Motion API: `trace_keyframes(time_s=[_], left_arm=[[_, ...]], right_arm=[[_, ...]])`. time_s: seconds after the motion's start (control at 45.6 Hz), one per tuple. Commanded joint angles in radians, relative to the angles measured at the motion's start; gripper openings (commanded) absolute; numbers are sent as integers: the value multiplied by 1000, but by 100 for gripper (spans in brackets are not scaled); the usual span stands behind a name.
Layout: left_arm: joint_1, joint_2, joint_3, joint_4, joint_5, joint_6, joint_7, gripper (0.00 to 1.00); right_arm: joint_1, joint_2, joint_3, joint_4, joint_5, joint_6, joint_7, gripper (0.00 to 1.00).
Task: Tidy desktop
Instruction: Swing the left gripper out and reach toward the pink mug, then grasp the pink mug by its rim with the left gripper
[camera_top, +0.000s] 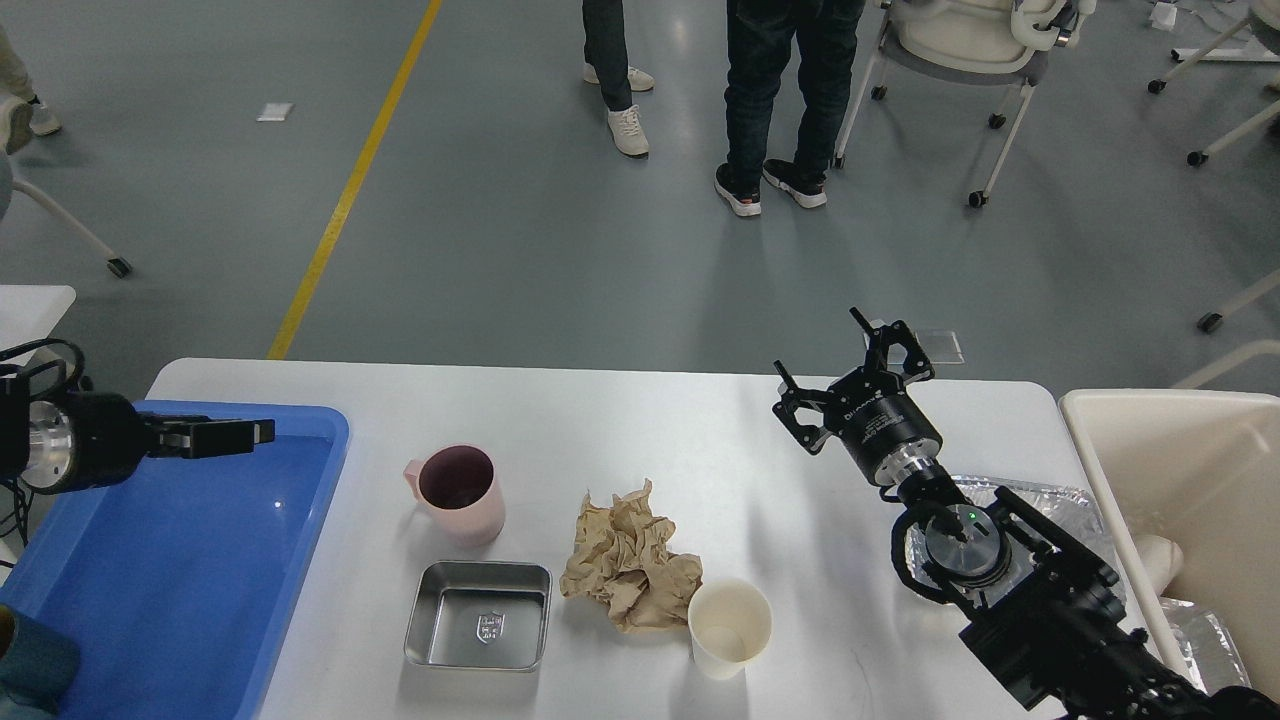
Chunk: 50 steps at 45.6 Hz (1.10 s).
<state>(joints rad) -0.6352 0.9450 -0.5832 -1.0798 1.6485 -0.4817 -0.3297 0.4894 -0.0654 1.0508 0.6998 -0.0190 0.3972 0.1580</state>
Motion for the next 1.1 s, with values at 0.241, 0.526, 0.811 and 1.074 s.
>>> trace_keyframes(time_s=[0.241, 0.526, 0.811, 1.074], left_arm=[[-285, -150, 356, -5, 142, 0, -6, 95], [-507, -242, 623, -6, 149, -1, -31, 90], [-603, -371, 761, 6, 154, -1, -34, 87], [-624, -499, 853, 87, 159, -1, -37, 87]], right_arm=[[-2, 4, 0, 3, -7, 2, 0, 100], [3, 13, 0, 3, -7, 2, 0, 100], [5, 10, 0, 3, -7, 6, 0, 100], [5, 10, 0, 6, -7, 8, 0, 100]])
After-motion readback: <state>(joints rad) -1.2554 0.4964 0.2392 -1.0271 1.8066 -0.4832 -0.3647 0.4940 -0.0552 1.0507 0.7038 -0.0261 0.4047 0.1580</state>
